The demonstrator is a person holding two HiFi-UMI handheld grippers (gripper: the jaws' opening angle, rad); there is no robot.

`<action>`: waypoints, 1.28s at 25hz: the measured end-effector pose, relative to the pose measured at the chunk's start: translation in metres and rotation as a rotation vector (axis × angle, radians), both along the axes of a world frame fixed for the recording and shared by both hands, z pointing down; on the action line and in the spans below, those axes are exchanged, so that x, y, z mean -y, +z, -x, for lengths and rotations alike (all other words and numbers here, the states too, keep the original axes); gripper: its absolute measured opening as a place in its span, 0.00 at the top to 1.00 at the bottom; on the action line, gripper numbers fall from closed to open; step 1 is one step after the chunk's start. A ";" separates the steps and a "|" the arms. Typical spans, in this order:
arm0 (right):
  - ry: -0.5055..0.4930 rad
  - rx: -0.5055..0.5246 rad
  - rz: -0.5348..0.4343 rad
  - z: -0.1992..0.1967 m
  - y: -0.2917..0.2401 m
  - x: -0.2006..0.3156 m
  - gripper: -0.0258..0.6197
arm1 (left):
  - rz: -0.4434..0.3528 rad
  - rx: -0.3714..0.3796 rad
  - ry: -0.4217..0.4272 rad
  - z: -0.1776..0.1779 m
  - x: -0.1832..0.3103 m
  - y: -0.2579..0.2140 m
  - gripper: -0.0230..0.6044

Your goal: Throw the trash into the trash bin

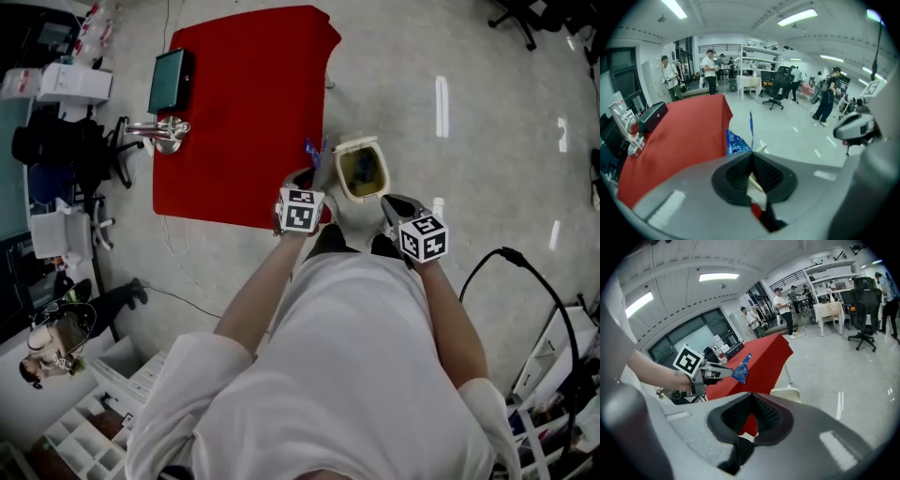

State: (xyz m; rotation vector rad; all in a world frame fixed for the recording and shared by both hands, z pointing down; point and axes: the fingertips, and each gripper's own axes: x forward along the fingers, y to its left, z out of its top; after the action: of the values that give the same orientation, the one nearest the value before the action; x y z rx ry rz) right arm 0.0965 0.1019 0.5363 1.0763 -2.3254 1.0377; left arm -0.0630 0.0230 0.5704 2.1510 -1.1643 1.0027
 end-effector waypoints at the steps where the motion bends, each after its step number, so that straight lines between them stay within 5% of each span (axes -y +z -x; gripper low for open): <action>1: 0.006 -0.001 0.005 -0.005 0.001 -0.002 0.96 | 0.011 -0.002 0.005 -0.007 -0.007 0.003 0.96; 12: 0.031 -0.029 0.091 -0.056 0.015 -0.030 0.96 | 0.129 -0.038 0.082 -0.077 -0.050 0.048 0.96; 32: 0.046 -0.032 0.234 -0.067 0.147 -0.014 0.96 | 0.292 -0.116 0.107 -0.113 -0.043 0.228 0.96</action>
State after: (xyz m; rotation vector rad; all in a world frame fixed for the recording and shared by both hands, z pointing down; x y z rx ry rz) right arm 0.1640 0.1162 0.6833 1.0494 -2.1001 1.2639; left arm 0.0502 0.0656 0.7980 2.0238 -0.8011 1.0097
